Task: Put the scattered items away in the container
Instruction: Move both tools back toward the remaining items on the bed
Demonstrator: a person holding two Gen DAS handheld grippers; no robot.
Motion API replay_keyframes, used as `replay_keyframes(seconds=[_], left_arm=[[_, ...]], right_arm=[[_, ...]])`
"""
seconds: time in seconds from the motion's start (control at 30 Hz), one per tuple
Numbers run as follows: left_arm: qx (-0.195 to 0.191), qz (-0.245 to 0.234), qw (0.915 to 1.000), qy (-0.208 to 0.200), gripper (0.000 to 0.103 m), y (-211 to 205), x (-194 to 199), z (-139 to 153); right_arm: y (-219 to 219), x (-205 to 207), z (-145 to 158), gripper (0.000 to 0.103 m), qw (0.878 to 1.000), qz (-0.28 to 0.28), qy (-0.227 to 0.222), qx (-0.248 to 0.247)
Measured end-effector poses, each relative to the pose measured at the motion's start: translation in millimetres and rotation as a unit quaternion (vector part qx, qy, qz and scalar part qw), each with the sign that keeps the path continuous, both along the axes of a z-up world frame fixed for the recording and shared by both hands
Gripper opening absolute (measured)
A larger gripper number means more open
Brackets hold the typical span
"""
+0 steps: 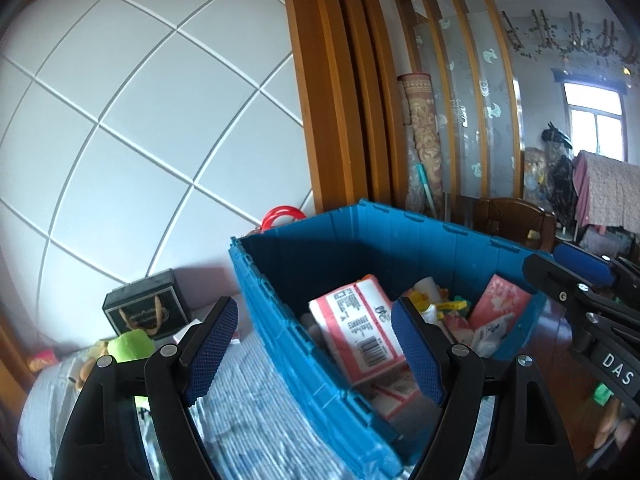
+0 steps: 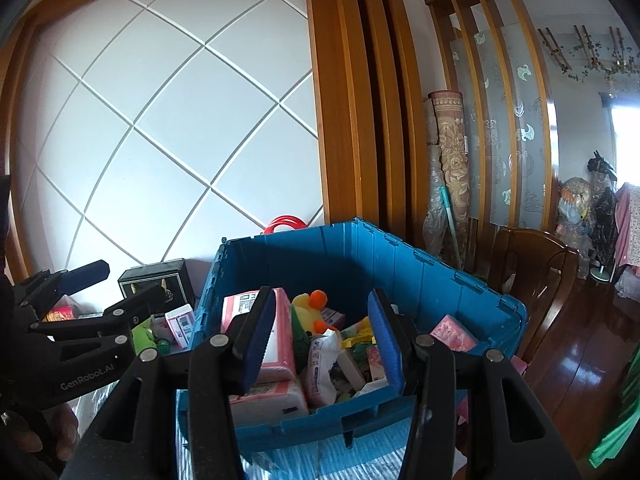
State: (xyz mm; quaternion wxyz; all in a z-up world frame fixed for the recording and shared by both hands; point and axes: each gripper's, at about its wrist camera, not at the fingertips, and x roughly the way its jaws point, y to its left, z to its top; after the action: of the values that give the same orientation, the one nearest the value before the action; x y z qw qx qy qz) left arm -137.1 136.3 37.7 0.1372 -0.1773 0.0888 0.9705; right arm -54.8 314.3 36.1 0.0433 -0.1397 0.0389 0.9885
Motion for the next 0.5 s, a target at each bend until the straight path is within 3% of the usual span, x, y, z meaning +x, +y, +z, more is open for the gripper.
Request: replay_keyframes(seconds=[0.03,0.1,0.17,0.5], left_arm=[[-0.001,0.002,1.0,-0.001,0.079,-7.6,3.1,-1.0],[-0.001,0.007,1.0,-0.004,0.079,-24.1,9.4,-1.8],[-0.001,0.011,0.9999,-0.008,0.079,-41.0,15.6,-2.4],[-0.016,0.028,0.9994,-0.015,0.079,-122.4,54.3,-9.7]], right_arm=[[-5.9,2.6,-0.2,0.048,1.0,0.0,0.0,0.0],[-19.2,7.7,-1.5,0.061,1.0,0.001,-0.002,-0.001],[-34.3,14.5,-2.9,0.064,1.0,0.002,-0.001,-0.001],[-125.0,49.1,-15.4,0.065,1.0,0.009,-0.017,-0.002]])
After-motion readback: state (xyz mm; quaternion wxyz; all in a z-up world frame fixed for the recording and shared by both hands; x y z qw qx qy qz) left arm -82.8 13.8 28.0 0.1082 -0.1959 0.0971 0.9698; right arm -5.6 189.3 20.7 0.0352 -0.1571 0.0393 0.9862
